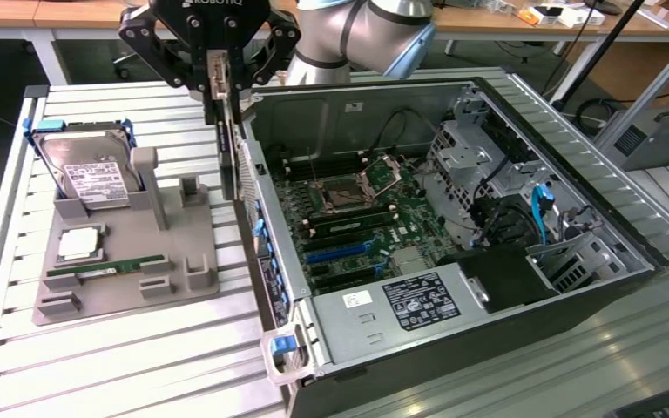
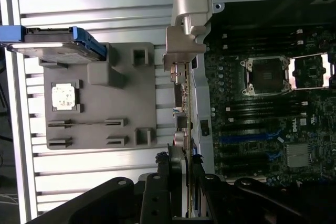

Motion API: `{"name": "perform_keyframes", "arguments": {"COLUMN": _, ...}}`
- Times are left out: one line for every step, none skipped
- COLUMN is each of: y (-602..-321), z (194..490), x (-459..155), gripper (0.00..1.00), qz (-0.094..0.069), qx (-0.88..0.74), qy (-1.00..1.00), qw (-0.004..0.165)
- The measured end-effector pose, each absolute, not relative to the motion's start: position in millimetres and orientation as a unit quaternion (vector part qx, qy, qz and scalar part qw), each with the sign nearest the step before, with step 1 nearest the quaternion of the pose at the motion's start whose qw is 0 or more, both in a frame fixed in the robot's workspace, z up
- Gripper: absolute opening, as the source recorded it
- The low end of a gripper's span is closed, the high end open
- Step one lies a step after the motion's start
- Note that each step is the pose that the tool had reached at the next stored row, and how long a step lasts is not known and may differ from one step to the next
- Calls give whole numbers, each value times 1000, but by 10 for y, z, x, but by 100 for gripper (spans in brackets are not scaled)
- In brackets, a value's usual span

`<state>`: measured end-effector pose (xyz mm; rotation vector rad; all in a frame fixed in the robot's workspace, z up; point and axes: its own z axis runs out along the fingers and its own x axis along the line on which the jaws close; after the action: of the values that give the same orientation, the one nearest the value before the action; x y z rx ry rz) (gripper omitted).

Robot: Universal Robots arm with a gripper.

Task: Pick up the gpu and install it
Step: 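Pick up the gpu and move the gpu toward the slot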

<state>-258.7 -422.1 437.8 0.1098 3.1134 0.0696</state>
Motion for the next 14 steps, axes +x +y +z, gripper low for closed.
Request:
{"name": "perform_keyframes", "arguments": {"y": -4221, "z": 4377, "x": -2586, "gripper": 27, "qz": 22, "qx": 35, "qy": 999, "qw": 13}}
{"name": "perform_keyframes", "arguments": {"y": -4221, "z": 4375, "x": -2583, "gripper": 27, "qz": 22, "qx": 35, "qy": 999, "qw": 13}}
{"name": "perform_keyframes", "arguments": {"y": -4222, "z": 4374, "x": -2581, "gripper": 27, "qz": 22, "qx": 35, "qy": 999, "qw": 13}}
{"name": "perform_keyframes", "arguments": {"y": -4221, "z": 4373, "x": -2577, "gripper": 27, "qz": 22, "qx": 35, "qy": 999, "qw": 13}}
{"name": "perform_keyframes", "arguments": {"y": -4222, "z": 4372, "x": -2575, "gripper": 27, "qz": 21, "qx": 35, "qy": 999, "qw": 13}}
{"name": "perform_keyframes", "arguments": {"y": -4222, "z": 4371, "x": -2573, "gripper": 27, "qz": 21, "qx": 35, "qy": 999, "qw": 13}}
{"name": "perform_keyframes", "arguments": {"y": -4221, "z": 4371, "x": -2571, "gripper": 27, "qz": 21, "qx": 35, "qy": 999, "qw": 13}}
{"name": "perform_keyframes", "arguments": {"y": -4222, "z": 4370, "x": -2569, "gripper": 27, "qz": 21, "qx": 35, "qy": 999, "qw": 13}}
{"name": "perform_keyframes", "arguments": {"y": -4222, "z": 4368, "x": -2565, "gripper": 27, "qz": 21, "qx": 35, "qy": 999, "qw": 13}}
{"name": "perform_keyframes", "arguments": {"y": -4222, "z": 4367, "x": -2559, "gripper": 27, "qz": 21, "qx": 35, "qy": 999, "qw": 13}}
{"name": "perform_keyframes", "arguments": {"y": -4222, "z": 4362, "x": -2550, "gripper": 27, "qz": 20, "qx": 35, "qy": 999, "qw": 13}}
{"name": "perform_keyframes", "arguments": {"y": -4222, "z": 4359, "x": -2544, "gripper": 27, "qz": 20, "qx": 35, "qy": 999, "qw": 13}}
{"name": "perform_keyframes", "arguments": {"y": -4222, "z": 4358, "x": -2541, "gripper": 27, "qz": 20, "qx": 35, "qy": 999, "qw": 13}}
{"name": "perform_keyframes", "arguments": {"y": -4222, "z": 4356, "x": -2536, "gripper": 27, "qz": 20, "qx": 35, "qy": 999, "qw": 13}}
